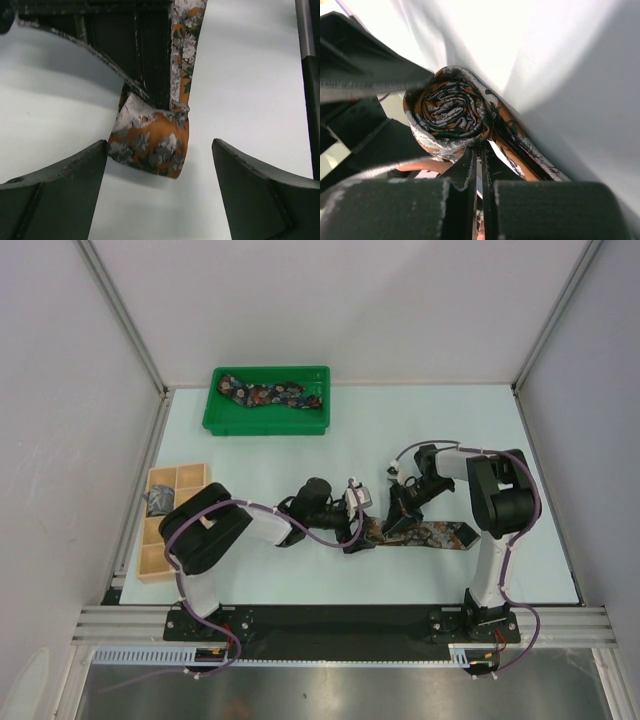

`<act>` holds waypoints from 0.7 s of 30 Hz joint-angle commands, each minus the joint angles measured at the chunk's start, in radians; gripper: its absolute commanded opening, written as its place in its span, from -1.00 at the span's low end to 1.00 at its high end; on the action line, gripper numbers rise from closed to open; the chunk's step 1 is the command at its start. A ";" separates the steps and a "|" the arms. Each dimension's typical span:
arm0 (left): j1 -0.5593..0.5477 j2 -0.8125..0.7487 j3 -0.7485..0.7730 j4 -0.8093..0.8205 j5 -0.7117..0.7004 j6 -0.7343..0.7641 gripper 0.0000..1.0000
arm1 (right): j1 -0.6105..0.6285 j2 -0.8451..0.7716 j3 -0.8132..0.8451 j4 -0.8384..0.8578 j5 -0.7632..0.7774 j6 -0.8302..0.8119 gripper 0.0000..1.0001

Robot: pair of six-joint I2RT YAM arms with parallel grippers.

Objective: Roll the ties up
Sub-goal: Roll the tie at the center of the board.

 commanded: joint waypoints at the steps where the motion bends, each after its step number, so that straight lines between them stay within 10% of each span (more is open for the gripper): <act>1: -0.022 0.052 0.027 0.163 0.037 -0.016 0.79 | 0.055 0.085 -0.015 0.039 0.273 -0.055 -1.00; 21: -0.050 -0.044 0.065 -0.308 -0.172 0.243 -0.43 | 0.203 0.220 0.149 0.219 0.175 0.023 -1.00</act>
